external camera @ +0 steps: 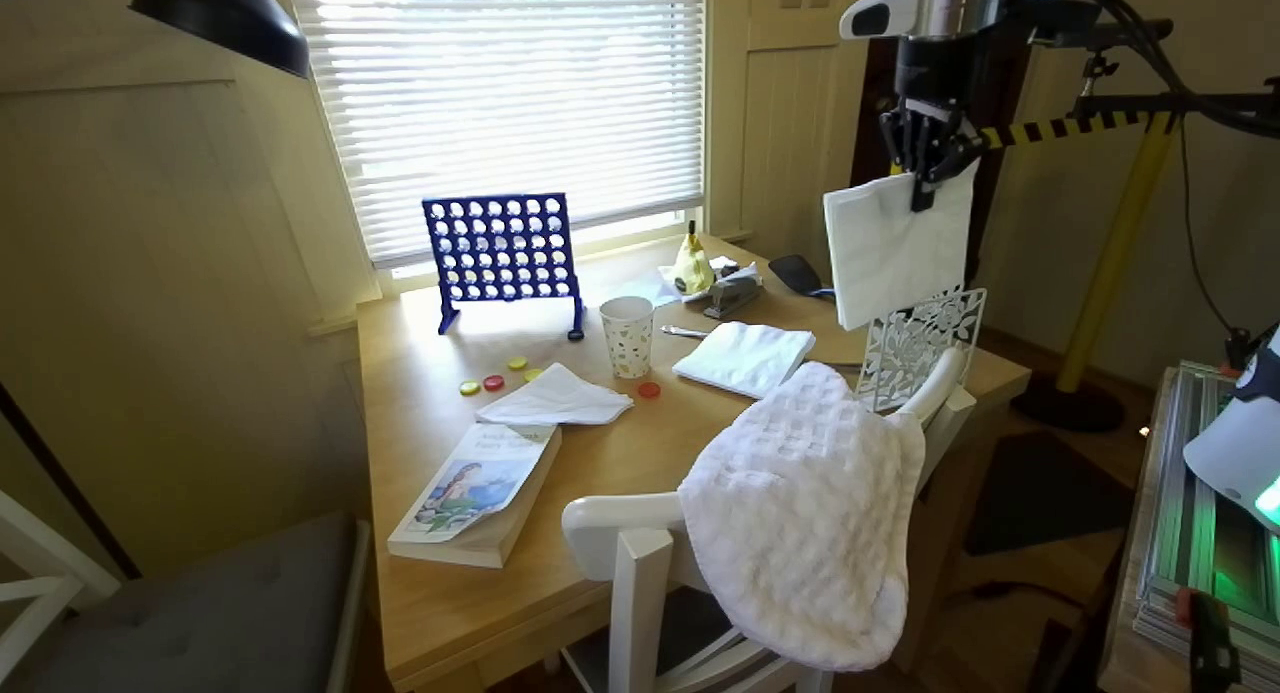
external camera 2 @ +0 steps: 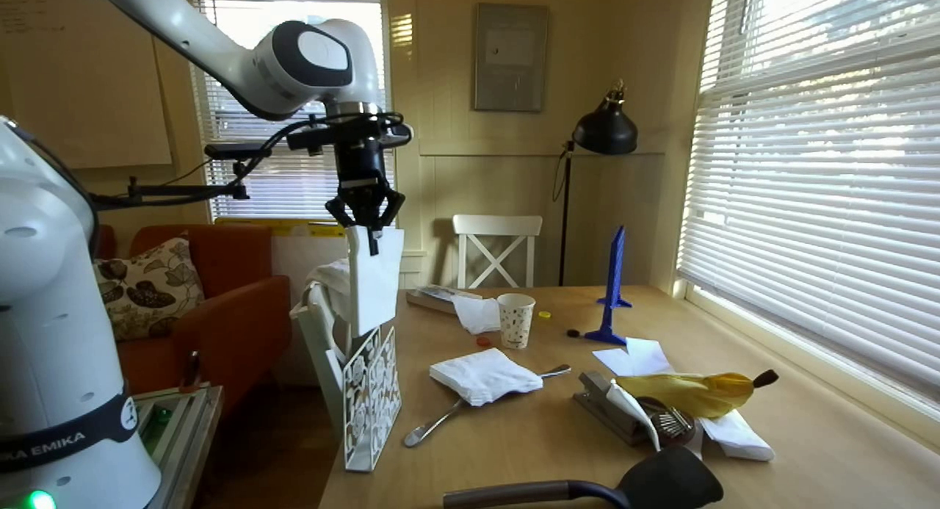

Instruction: Put some of the napkins inside the white napkin holder

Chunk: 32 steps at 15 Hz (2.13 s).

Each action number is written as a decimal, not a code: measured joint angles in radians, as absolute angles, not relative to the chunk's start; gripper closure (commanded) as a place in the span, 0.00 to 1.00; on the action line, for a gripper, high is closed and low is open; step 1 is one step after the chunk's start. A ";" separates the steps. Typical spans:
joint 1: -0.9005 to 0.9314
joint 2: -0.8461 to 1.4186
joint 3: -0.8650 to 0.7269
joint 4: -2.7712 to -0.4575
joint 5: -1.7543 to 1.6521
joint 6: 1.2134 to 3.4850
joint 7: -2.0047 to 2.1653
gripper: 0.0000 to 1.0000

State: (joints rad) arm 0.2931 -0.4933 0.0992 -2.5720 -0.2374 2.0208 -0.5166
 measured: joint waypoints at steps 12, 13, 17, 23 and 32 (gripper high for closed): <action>0.277 -0.493 0.083 -2.572 -0.240 2.021 -0.519 0.99; 0.274 -0.493 0.081 -2.572 -0.240 2.021 -0.519 0.99; 0.269 -0.493 0.074 -2.572 -0.240 2.021 -0.519 0.99; 0.268 -0.496 0.074 -2.571 -0.240 2.021 -0.519 0.99; 0.268 -0.506 0.070 -2.562 -0.240 2.021 -0.519 0.99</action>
